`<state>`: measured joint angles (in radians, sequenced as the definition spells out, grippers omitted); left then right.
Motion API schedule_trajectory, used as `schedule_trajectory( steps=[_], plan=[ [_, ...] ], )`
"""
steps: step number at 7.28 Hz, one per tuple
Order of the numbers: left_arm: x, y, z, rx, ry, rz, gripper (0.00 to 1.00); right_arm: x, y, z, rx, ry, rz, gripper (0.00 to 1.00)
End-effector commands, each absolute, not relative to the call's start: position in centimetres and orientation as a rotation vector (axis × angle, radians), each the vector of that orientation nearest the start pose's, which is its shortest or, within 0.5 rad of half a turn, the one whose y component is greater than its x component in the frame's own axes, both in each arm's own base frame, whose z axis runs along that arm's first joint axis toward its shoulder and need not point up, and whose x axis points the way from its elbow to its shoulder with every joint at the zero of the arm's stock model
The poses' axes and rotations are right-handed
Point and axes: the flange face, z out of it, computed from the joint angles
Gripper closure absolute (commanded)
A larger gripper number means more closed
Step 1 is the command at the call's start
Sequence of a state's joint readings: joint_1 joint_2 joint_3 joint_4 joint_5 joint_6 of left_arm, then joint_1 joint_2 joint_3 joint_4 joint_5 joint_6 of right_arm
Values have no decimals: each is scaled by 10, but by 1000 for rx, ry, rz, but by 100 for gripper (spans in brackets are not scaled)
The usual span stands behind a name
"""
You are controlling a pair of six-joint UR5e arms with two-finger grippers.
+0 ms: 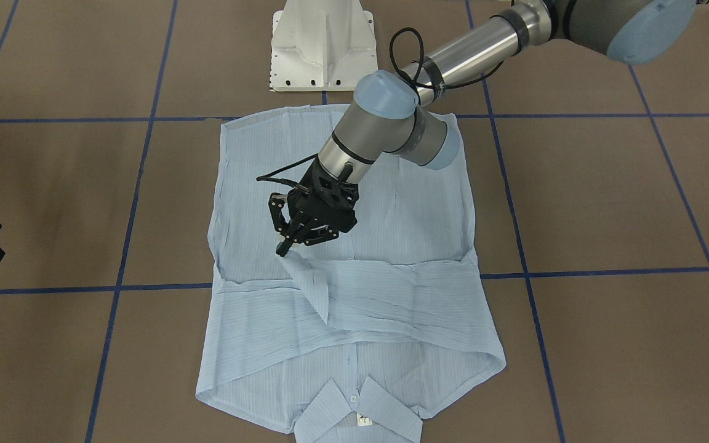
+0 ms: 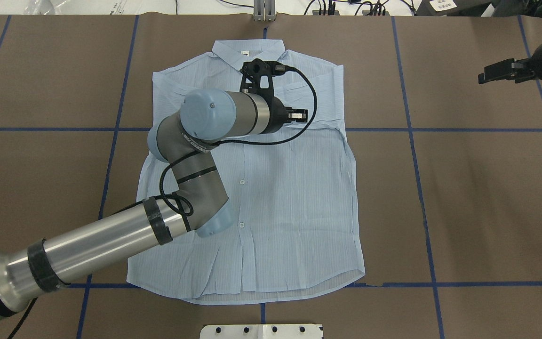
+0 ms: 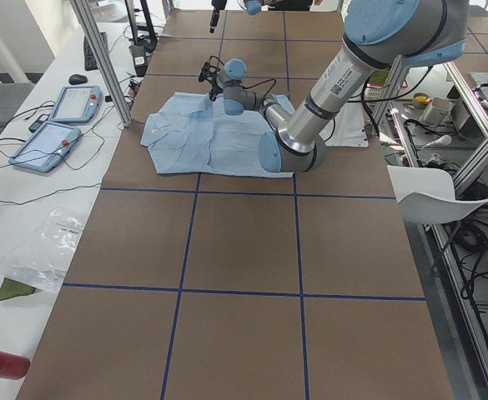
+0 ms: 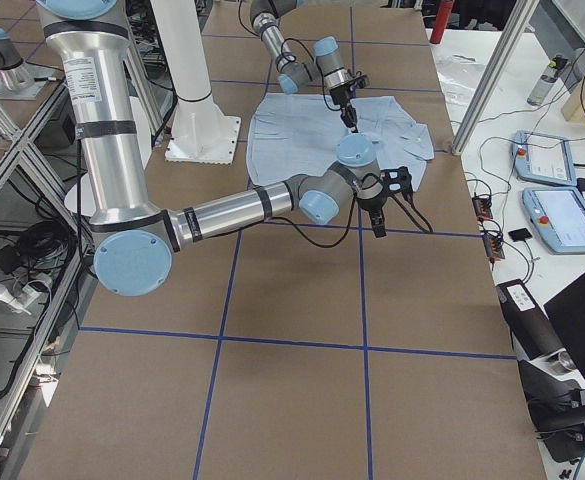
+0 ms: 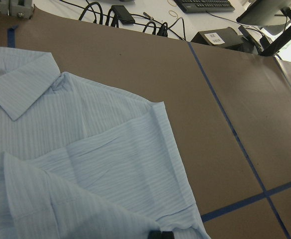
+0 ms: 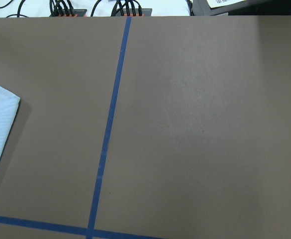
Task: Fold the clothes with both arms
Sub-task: 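Carry the sleeve with the left gripper across the shirt body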
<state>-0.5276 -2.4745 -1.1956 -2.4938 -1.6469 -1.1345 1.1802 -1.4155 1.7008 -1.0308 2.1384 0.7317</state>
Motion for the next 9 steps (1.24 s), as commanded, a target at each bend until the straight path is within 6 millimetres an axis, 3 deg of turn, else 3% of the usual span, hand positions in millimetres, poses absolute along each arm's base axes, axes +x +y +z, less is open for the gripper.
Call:
schedule_trajectory(
  steps=[1, 2, 4, 5, 6, 8, 9],
  plan=[
    [648, -462, 128, 617, 1327, 4, 63, -144, -559, 456, 394, -878, 80, 0],
    [652, -462, 134, 622, 1315, 3, 1, -145, -560, 456, 394, -878, 78, 0],
    [644, -470, 133, 668, 1292, 28, 0, -146, -560, 454, 396, -879, 77, 0],
    [630, -490, 139, 691, 1254, 75, 0, -147, -560, 451, 398, -881, 79, 0],
    [606, -502, 160, 673, 1226, 123, 0, -161, -556, 441, 363, -915, 142, 0],
    [519, -497, 210, 726, 1142, 215, 0, -231, -521, 404, 365, -958, 251, 0],
    [477, -478, 223, 724, 1084, 255, 0, -276, -489, 383, 357, -982, 288, 0]
  ],
)
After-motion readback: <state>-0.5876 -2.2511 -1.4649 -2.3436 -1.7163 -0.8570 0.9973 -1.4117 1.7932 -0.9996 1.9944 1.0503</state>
